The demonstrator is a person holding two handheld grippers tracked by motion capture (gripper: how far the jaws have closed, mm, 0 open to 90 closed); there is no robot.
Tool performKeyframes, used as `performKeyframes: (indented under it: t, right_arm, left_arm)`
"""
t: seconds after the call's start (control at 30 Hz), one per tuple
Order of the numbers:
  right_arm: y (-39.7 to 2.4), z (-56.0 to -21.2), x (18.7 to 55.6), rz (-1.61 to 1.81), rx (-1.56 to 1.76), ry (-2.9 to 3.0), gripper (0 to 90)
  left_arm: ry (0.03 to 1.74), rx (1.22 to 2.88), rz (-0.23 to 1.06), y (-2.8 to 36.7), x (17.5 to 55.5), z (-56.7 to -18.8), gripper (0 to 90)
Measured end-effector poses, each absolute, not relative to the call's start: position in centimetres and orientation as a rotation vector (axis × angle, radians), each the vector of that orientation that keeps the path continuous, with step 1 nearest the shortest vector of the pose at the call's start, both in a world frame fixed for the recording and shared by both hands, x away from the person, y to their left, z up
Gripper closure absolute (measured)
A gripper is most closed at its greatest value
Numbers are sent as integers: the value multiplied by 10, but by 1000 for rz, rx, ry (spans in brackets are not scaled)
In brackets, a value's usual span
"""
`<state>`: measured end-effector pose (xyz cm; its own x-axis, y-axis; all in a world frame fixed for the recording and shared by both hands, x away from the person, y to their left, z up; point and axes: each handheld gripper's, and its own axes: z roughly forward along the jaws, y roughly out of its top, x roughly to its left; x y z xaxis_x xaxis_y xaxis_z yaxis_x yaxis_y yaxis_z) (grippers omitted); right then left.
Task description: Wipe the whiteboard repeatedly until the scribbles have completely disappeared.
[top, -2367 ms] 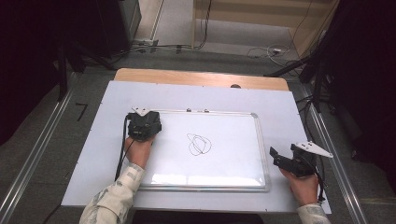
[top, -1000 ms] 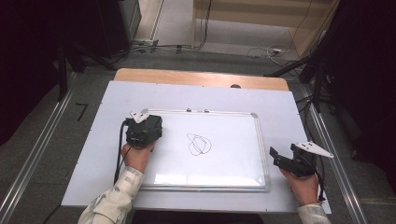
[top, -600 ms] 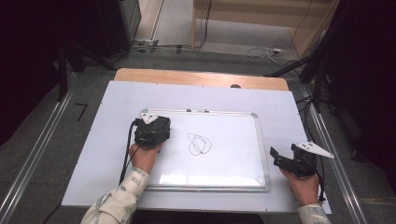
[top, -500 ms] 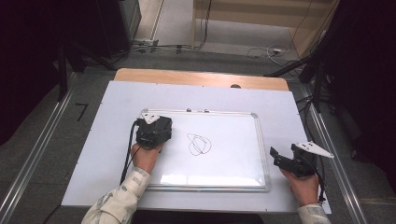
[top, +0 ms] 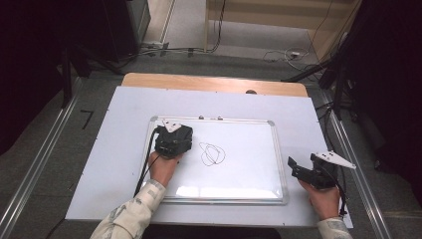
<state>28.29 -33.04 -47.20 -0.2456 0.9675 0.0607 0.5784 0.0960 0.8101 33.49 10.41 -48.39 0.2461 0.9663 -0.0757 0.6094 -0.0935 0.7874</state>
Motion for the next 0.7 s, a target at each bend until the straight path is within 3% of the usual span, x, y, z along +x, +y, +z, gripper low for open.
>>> performKeyframes:
  t: [0.7]
  right_arm:
    - [-332, -472, 282, 1020, 1513, 1873, 124]
  left_arm:
    - [1402, 1878, 637, 86, 344, -496, 410]
